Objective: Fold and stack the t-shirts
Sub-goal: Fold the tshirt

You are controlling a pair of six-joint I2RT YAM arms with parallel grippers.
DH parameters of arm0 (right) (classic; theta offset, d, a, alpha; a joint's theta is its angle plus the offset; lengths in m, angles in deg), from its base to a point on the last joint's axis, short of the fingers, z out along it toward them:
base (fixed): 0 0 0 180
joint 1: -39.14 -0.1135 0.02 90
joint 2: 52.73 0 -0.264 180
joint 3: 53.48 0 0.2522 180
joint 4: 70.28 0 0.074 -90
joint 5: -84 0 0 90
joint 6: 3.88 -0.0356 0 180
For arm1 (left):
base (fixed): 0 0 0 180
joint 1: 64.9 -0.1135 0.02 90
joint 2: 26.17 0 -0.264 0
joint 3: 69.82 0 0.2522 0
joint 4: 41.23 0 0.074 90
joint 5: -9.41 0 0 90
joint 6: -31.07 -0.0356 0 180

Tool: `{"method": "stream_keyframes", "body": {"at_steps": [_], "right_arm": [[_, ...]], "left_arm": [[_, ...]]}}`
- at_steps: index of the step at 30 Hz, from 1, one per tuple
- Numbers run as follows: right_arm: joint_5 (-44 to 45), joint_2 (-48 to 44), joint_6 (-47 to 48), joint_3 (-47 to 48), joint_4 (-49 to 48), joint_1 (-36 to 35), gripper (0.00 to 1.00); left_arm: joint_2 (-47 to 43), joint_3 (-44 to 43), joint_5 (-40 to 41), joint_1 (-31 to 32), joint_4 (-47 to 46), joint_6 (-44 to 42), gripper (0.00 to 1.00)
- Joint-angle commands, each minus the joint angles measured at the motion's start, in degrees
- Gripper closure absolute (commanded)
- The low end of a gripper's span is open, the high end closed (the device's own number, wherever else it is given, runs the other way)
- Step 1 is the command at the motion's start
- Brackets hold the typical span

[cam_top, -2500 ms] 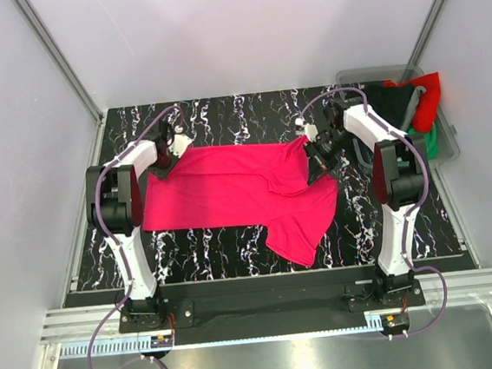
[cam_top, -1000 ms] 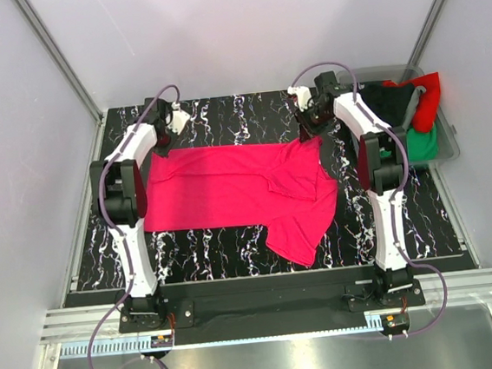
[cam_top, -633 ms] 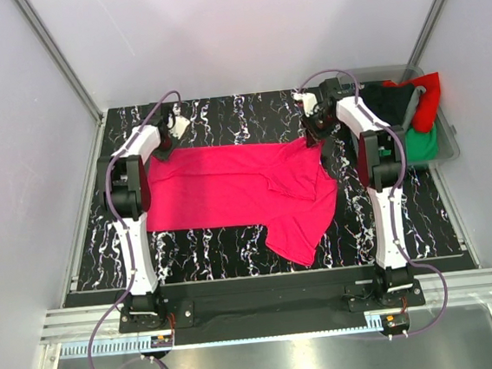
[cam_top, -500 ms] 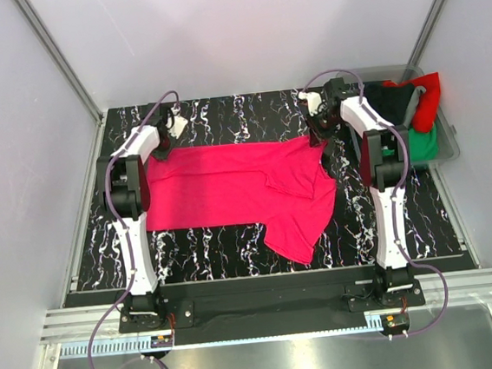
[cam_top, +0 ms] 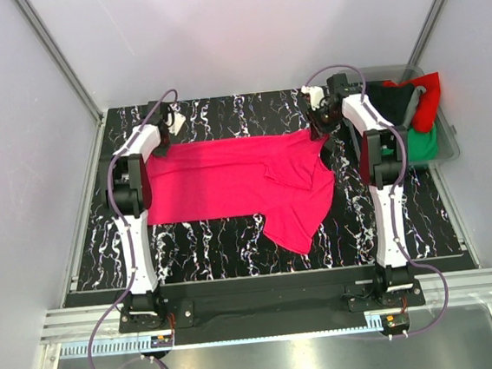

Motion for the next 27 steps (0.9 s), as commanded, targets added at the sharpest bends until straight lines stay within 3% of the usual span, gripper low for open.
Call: {"method": "stream_keyframes", "body": {"at_steps": [1, 13, 17, 22, 27], "right_arm": [[5.9, 4.4, -0.4, 4.2, -0.8, 1.0, 0.67], [7.9, 11.0, -1.7, 15.9, -0.5, 1.0, 0.66], [7.6, 9.7, -1.1, 16.7, -0.1, 0.8, 0.66], [4.6, -4.6, -1.9, 14.9, 0.1, 0.9, 0.57], [0.7, -17.1, 2.0, 7.7, 0.0, 1.0, 0.54]], "left_arm": [[3.5, -1.1, 2.8, -1.1, -0.5, 0.4, 1.00], [7.3, -7.0, 5.0, -0.3, -3.6, -1.8, 0.99], [8.2, -12.8, 6.8, -0.2, -4.0, -1.9, 1.00], [-3.8, -16.0, 6.0, 1.7, -4.2, 3.7, 0.97], [-20.1, -5.2, 6.1, 8.5, -4.4, 2.5, 0.86]]}}
